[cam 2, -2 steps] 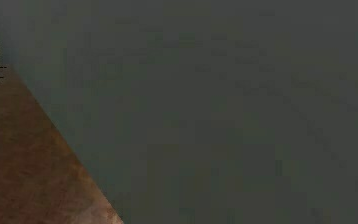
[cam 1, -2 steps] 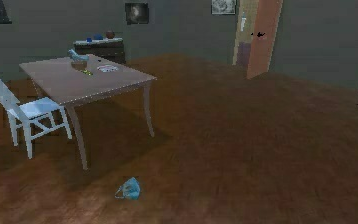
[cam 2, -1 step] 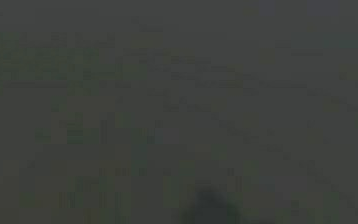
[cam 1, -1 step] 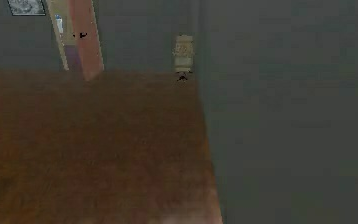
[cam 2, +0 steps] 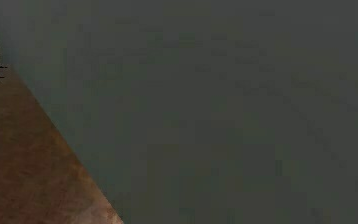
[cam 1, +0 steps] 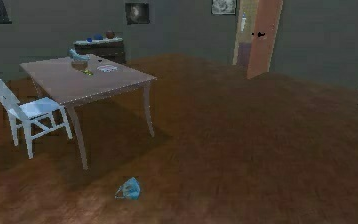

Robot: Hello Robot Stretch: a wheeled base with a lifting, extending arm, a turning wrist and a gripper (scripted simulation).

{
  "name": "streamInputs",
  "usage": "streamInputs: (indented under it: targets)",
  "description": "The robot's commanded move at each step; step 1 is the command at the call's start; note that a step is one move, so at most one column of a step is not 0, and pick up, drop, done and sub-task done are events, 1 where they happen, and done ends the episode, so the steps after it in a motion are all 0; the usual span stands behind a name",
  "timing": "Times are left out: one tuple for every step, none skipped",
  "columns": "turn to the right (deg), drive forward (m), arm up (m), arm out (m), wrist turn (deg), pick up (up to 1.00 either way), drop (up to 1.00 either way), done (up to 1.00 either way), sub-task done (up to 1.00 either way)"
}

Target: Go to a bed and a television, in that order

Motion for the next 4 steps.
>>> streamInputs:
  targets:
    - [-42.0,0.00,0.00,0.00,0.0,0.00,0.00,0.00,0.00]
    - [0.0,0.30,0.00,0.00,0.0,0.00,0.00,0.00,0.00]
    - [-45.0,0.00,0.00,0.00,0.0,0.00,0.00,0.00,0.00]
    - [-45.0,0.00,0.00,0.00,0.0,0.00,0.00,0.00,0.00]
